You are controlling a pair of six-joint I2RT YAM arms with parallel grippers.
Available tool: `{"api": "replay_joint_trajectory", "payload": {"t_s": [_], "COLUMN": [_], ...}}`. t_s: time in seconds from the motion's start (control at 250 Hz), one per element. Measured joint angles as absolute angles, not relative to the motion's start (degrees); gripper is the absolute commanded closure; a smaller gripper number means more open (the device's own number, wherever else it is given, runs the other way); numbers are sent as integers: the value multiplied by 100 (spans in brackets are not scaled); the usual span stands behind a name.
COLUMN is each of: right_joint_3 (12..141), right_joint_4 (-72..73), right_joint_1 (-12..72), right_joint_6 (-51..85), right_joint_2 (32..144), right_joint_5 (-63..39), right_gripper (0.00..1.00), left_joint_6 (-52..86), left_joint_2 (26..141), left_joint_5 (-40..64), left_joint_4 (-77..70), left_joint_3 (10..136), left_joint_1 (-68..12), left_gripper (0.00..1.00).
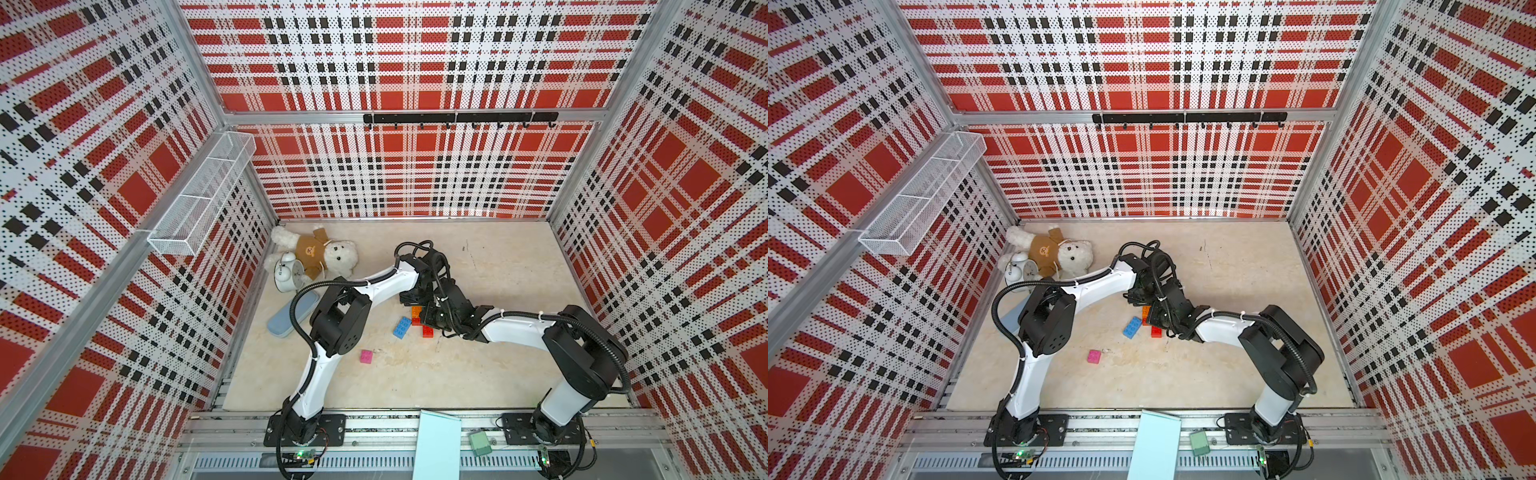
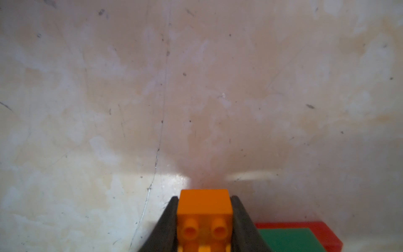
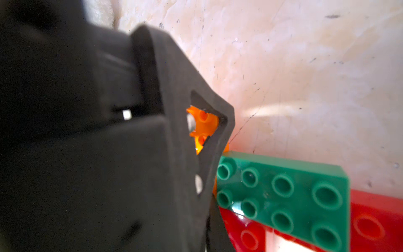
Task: Assemble a small pinwheel with lego
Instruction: Assemble the lego brick with the lego brick.
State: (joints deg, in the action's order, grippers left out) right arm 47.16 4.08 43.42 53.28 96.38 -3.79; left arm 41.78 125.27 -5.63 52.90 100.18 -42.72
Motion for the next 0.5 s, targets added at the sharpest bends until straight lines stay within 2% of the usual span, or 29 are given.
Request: {"api": "replay_joint_trajectory", "payload": {"t_s": [0.5], "right_joint_3": [4768], "right_joint_4": [237], "right_joint_1": [4418], "right_joint_6": [5360], "right_joint_2": [9638], "right_joint_5": [-290], "right_gripper": [95], "left_joint_6": [4176], "left_joint_2": [12422], "left_joint_5": [-298], "left_joint_4": [5319], "left_joint_3": [10005], "left_joint_1": [-4152], "left_gripper": [49]}}
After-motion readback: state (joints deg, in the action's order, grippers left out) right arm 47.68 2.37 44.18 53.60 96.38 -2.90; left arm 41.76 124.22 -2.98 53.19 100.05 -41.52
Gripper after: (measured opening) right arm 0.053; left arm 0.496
